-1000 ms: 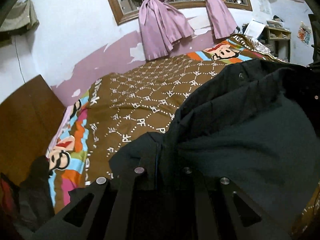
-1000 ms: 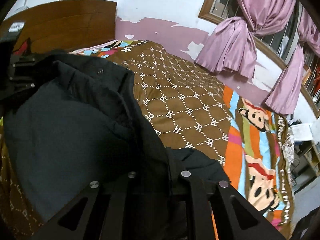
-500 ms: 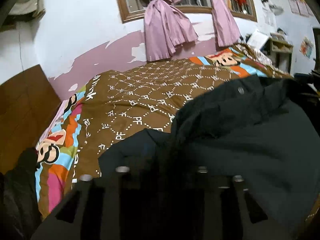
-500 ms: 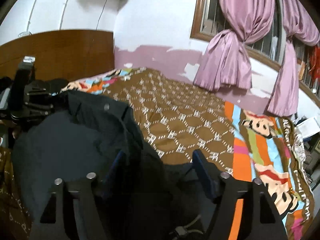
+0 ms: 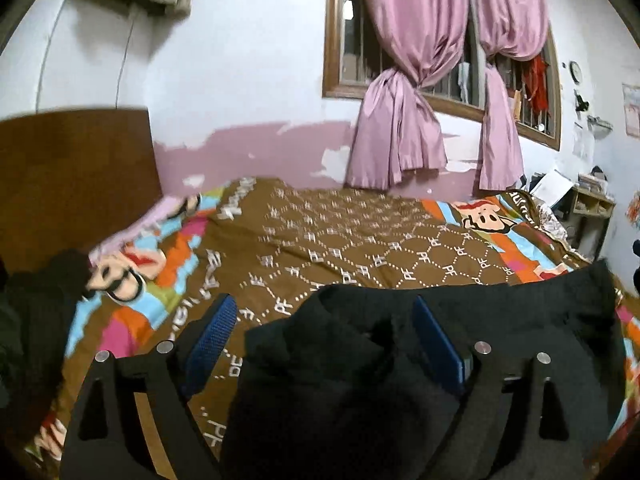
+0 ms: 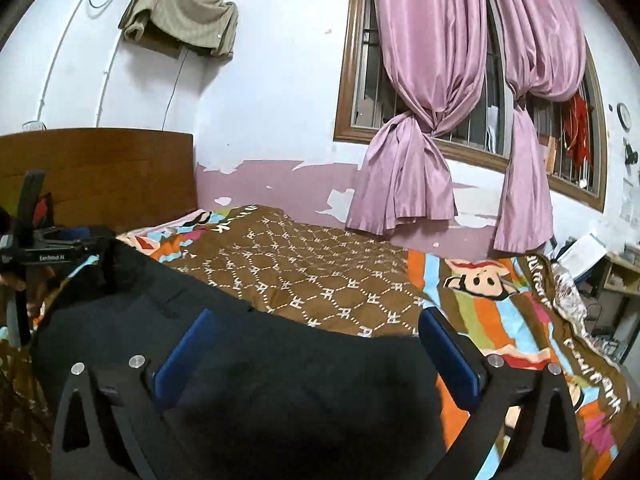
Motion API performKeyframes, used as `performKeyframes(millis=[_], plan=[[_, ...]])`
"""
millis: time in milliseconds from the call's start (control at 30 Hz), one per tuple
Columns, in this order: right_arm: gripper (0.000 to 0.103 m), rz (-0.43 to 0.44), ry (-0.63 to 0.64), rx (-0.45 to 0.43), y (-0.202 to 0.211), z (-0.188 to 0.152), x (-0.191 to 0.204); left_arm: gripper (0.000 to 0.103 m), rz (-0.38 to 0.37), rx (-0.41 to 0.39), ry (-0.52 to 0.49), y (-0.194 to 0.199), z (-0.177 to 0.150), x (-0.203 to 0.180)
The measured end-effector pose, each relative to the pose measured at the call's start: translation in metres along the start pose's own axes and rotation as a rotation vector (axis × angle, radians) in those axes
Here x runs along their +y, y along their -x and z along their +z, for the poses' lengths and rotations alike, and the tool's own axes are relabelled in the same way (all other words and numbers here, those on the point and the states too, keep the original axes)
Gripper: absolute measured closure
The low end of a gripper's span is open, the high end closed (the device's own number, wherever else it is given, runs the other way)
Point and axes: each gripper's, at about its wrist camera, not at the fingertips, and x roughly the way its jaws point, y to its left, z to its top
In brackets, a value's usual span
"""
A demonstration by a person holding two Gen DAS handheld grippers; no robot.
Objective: Fold large clothes
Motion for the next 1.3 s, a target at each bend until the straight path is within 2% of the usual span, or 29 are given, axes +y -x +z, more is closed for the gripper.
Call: performKeyframes(millis=[67, 167, 233, 400, 467, 533, 600, 733, 1000, 1167, 1300], plan=[[0.000, 0.032, -0.015, 0.031, -0.001, -0.008, 0.004, 0.017, -0.019, -0.034, -0.014, 0.016, -0.005, -0.007], [0.000, 0.091, -0.023, 0.120, -0.007, -0.023, 0.014, 0.013, -0.104, -0.045, -0.050, 0.034, -0.016, -0.022], [0.000, 0.157, -0.037, 0.199, -0.015, -0.037, 0.020, 0.013, -0.180, -0.006, -0.097, 0.037, -0.026, -0.036], [0.000, 0.245, -0.088, 0.317, -0.022, -0.067, 0.030, 0.013, -0.362, 0.173, -0.191, 0.025, -0.059, -0.069], [0.000, 0.282, -0.087, 0.347, -0.023, -0.076, 0.034, 0.013, -0.397, 0.220, -0.214, 0.020, -0.069, -0.079], [0.000, 0.291, -0.065, 0.364, -0.023, -0.083, 0.039, 0.013, -0.382, 0.238, -0.248, 0.017, -0.075, -0.086], [0.000, 0.288, -0.039, 0.375, -0.027, -0.087, 0.044, 0.013, -0.323, 0.251, -0.317, 0.010, -0.081, -0.095], [0.000, 0.262, 0.020, 0.394, -0.038, -0.093, 0.054, 0.009, -0.290, 0.268, -0.361, -0.008, -0.086, -0.102], [0.000, 0.199, 0.006, 0.438, -0.077, -0.088, 0.049, 0.003, -0.250, 0.322, -0.298, -0.052, -0.077, -0.092], [0.000, 0.194, -0.009, 0.456, -0.107, -0.081, 0.039, 0.001, -0.206, 0.379, -0.254, -0.075, -0.065, -0.081], [0.000, 0.200, -0.062, 0.495, -0.130, -0.078, 0.026, 0.001, -0.179, 0.391, -0.270, -0.091, -0.056, -0.075]])
